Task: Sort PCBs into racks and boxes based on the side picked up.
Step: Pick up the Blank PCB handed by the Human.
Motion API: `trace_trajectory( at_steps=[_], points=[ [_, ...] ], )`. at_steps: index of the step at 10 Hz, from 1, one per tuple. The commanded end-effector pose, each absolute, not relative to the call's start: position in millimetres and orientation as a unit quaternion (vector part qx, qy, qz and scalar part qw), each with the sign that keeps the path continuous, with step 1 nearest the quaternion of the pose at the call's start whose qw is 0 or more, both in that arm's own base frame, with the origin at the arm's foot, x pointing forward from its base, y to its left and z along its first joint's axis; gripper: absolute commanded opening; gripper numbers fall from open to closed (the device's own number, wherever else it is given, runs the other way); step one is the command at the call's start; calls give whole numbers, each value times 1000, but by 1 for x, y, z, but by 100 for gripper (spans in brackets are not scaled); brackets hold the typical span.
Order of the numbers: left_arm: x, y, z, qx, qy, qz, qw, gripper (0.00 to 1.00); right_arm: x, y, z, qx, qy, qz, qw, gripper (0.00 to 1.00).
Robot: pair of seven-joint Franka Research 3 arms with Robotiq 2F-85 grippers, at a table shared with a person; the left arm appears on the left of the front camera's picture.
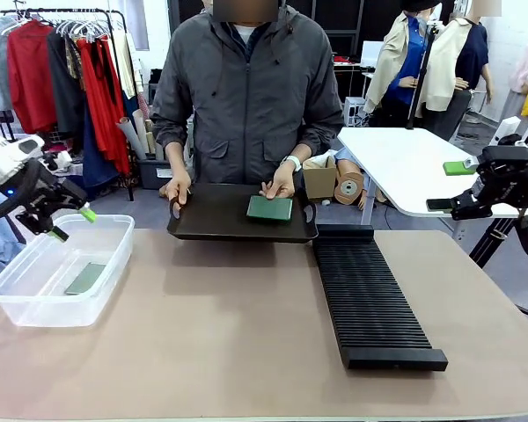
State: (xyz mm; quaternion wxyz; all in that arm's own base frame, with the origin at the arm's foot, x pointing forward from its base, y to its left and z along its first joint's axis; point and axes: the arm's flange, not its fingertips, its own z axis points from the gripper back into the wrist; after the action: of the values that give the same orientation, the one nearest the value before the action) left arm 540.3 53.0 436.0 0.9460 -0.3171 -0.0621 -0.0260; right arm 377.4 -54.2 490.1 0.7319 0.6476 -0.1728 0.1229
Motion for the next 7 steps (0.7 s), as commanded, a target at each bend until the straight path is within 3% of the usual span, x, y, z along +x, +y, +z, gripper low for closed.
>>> trace_trajectory(
  at_steps=[1,6,7],
  points=[
    [539,76,443,-440,-54,-46,895,100,378,-54,492,649,-177,125,729,100],
    [544,92,450,-652,-85,-55,751,100,378,-54,492,649,-177,125,729,100],
    [545,91,450,-656,-92,-51,747,100,378,-54,492,649,-177,125,729,100]
  ],
)
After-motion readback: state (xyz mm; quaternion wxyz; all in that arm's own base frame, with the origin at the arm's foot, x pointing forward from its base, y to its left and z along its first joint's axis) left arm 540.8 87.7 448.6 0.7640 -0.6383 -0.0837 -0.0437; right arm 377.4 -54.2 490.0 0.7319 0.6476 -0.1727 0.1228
